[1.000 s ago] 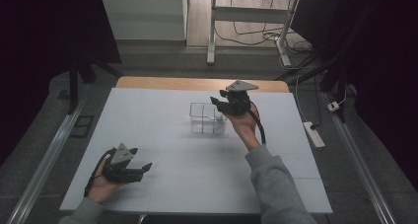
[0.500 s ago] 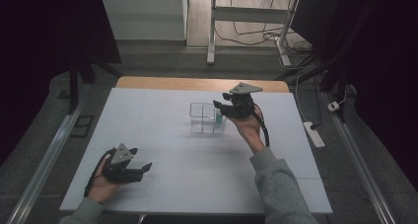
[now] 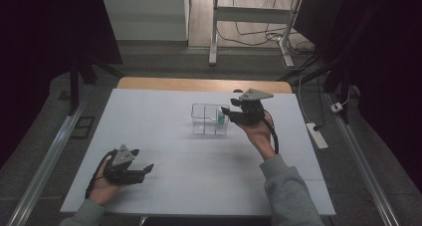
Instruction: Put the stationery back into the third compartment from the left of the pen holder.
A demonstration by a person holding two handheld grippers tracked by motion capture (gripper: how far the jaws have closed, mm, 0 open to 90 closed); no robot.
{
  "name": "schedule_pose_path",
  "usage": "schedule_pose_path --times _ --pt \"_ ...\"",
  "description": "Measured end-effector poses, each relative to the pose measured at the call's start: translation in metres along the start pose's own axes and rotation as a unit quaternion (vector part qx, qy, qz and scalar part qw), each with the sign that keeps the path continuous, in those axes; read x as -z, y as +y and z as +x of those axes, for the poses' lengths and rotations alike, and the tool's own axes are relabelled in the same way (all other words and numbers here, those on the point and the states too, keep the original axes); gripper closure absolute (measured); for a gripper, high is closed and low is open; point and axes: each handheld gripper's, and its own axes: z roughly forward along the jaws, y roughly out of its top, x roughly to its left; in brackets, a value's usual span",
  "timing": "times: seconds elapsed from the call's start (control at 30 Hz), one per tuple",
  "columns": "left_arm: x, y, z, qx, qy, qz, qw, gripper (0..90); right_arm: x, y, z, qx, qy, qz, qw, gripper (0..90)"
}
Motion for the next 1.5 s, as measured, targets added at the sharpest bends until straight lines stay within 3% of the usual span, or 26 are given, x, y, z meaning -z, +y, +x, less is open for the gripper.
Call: schedule_pose_path --times 0.4,0.73,1.17,1.5 --pt "-0.001 0.001 -0.001 -0.001 0.000 -0.001 1.0000 23.2 0.026 -0.023 0.001 0.005 -0.001 0.012 0.9999 45.2" --pt "-0.001 0.002 -0.002 -0.001 -0.001 -0.001 1.0000 23.2 0.048 -0.047 0.000 -0.005 0.003 0.025 0.9997 44.3" --pt "-0.003 0.003 -0.003 -0.003 -0.002 0.000 1.0000 23.2 0.080 -0.093 0.000 -0.025 0.000 0.059 0.9979 42.5" --pt "-0.003 0.004 -0.004 -0.005 -0.004 0.000 1.0000 23.1 0.111 -0.129 -0.001 -0.037 -0.002 0.067 0.9971 40.1"
